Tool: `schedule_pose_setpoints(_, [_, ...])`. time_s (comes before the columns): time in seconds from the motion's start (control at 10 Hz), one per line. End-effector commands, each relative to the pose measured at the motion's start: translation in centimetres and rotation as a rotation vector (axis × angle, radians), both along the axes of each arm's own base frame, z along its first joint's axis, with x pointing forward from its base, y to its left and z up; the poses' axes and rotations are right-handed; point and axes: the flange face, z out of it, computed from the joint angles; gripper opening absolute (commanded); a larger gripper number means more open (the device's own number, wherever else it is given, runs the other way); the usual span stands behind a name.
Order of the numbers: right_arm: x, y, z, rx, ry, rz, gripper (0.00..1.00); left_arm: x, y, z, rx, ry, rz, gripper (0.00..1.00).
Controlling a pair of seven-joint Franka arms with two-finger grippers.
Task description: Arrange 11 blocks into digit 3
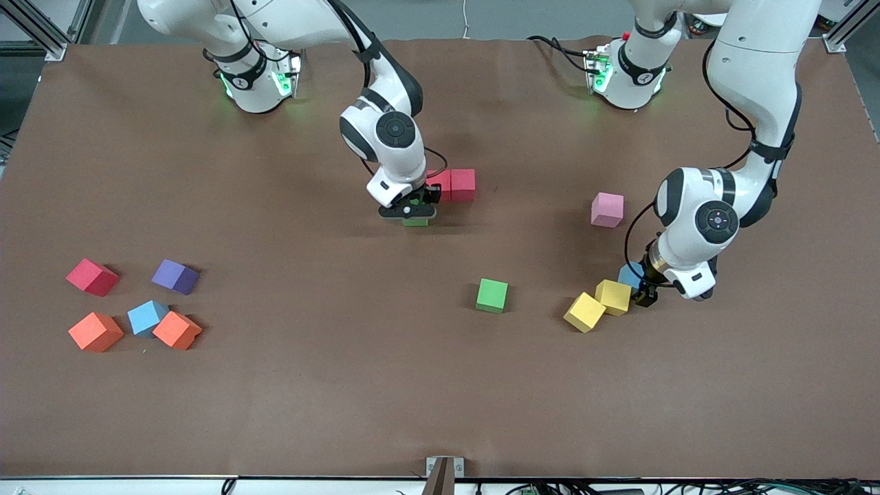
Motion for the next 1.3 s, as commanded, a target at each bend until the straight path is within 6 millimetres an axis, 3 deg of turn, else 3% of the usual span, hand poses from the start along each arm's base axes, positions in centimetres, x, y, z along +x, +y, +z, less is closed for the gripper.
schedule_pose_setpoints(0.0, [-0.6,-0.5,0.4,0.001,-0.013,-0.01,0.85,-0.5,0.0,0.4,-0.008,-0.004,-0.011,0.89])
schedule_pose_setpoints(0.1, [-0.6,-0.5,0.4,0.001,-0.013,-0.01,1.0,-0.5,0.0,0.6,-0.009,-0.006,-0.002,0.78])
schedule_pose_setpoints(0.5, [-0.5,-0.4,0.7,0.001,-0.013,-0.011,1.0,-0.4,-0.1,1.1,-0.012,-0.015,0.008,0.26])
schedule_pose_setpoints(0.7, [-0.1,-0.6,1.3,0.0,-0.014,-0.02,1.0,0.2,0.2,3.1,-0.016,-0.039,0.018,0.14])
schedule_pose_setpoints(0.9, [1.6,-1.7,4.6,0.013,-0.029,-0.079,1.0,1.1,1.0,7.6,-0.016,-0.035,0.033,0.08])
schedule_pose_setpoints(1.2, [5.8,-5.2,12.9,0.026,-0.036,-0.173,1.0,3.5,0.0,13.1,-0.01,0.014,0.036,0.07])
